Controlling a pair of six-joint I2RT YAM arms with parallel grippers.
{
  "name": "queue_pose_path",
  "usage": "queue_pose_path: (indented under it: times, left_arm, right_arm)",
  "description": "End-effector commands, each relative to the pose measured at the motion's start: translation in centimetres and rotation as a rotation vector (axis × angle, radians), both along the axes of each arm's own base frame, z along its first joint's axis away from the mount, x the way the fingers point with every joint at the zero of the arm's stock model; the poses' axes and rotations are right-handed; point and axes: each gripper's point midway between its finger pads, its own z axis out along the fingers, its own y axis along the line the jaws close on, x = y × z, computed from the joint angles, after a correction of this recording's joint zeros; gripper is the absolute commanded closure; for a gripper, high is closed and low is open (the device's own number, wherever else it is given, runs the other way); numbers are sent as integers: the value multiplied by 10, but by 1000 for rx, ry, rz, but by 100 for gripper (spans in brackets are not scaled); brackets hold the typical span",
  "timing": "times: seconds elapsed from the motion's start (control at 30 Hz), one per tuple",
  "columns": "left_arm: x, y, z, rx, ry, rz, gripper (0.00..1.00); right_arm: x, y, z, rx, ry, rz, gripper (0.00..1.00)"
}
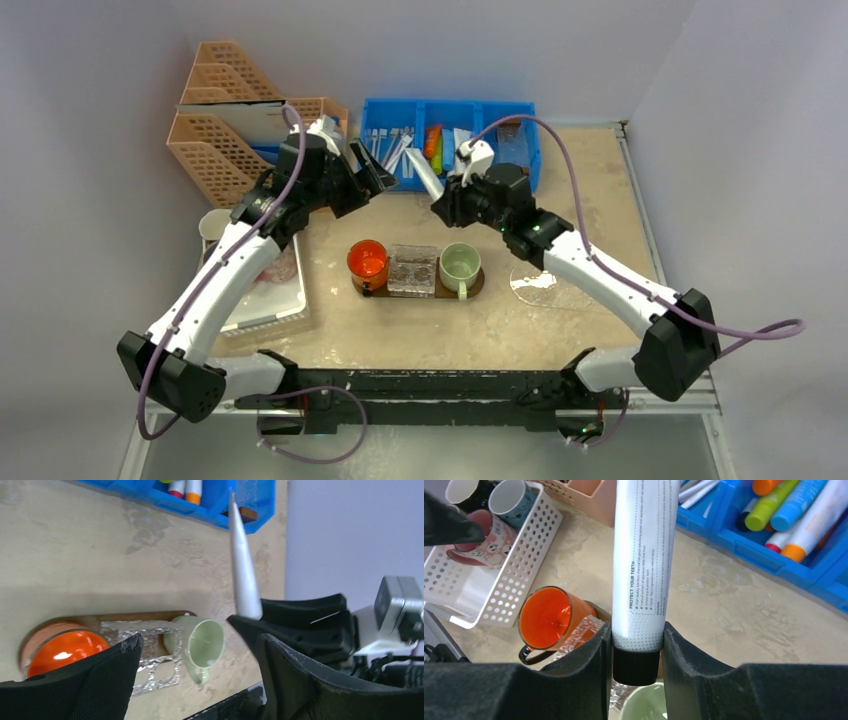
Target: Prepare toiletry sets of a toothbrush and toothpaste on the tray
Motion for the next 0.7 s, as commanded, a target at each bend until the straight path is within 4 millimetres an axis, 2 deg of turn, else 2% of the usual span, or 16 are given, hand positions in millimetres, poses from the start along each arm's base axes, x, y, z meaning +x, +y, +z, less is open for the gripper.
queue_pose_path:
  times: [0.0, 0.1, 0.3, 0.5, 0.67]
  left_arm:
    - [9, -22, 16, -171, -1, -6, 19]
    - [12, -23, 14, -197, 11, 17, 19]
    - [23, -11, 20, -163, -14, 86, 20]
    - [39, -11, 22, -165, -7, 103, 24]
    - [56, -9, 19, -178, 12, 115, 32]
  right_arm:
    - [4, 6, 43, 26, -192, -66, 89]
    - [-3, 13, 45, 23, -212, -52, 89]
    - [-17, 23, 43, -4, -239, -3, 89]
    - [-27, 25, 41, -24, -260, 22, 89]
    - [-32, 26, 43, -36, -280, 46, 89]
